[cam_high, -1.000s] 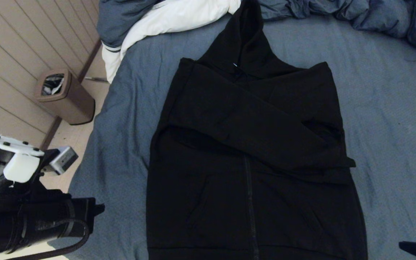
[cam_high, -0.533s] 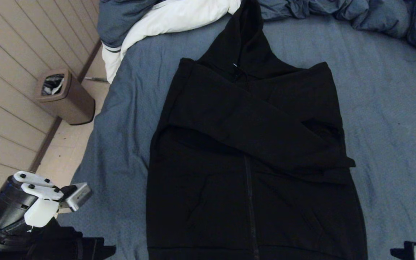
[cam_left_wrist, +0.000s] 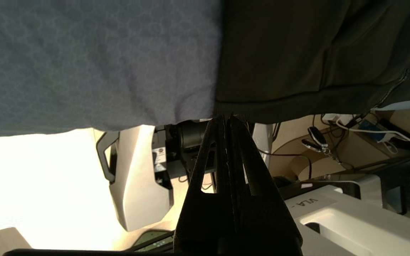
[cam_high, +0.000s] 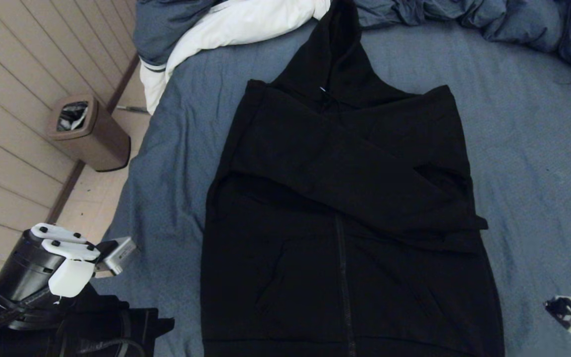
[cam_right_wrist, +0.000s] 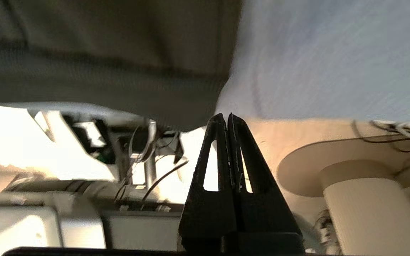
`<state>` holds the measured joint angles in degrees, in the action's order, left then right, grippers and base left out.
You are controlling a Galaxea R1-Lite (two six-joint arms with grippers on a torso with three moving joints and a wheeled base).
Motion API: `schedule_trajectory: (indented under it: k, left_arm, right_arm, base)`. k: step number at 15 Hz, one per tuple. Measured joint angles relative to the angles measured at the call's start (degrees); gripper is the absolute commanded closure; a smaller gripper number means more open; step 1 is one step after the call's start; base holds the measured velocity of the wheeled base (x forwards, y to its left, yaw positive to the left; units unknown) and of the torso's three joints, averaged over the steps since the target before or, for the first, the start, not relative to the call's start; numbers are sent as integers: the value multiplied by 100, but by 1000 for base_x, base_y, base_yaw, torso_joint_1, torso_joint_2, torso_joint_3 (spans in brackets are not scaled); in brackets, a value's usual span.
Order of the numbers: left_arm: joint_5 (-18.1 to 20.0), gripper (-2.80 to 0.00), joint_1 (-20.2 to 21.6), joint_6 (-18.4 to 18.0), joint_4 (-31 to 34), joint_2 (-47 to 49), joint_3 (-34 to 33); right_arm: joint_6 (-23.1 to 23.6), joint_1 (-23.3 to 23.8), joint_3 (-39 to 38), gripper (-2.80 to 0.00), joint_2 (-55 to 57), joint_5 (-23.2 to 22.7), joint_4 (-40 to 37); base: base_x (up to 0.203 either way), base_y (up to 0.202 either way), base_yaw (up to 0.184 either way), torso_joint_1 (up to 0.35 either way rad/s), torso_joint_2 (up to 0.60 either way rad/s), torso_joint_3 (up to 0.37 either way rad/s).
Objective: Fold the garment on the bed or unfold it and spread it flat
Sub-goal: Fold the black sweatshirt
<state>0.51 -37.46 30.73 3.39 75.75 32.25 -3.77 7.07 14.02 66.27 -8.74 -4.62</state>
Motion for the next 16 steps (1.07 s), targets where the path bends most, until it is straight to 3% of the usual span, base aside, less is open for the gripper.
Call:
schedule_trajectory:
  k: [5,6,11,16]
  left_arm:
    - [-7,0,-2,-10,9,49,60]
    - [-10,0,-5,-7,5,72,72]
    - [-29,0,0,-9,11,192,194]
    - [-30,0,1,-9,7,211,191]
  right_arm:
    - [13,-2,-238,0,-93,-255,27]
    - [16,-2,-255,-280,-56,-275,57]
    - [57,41,-427,-280,361,-267,1043]
    - [60,1,-505,-280,807,-347,1162]
  base:
    - [0,0,0,0,0,0]
    - [0,0,0,0,0,0]
    - [0,0,0,0,0,0]
    - [0,0,0,0,0,0]
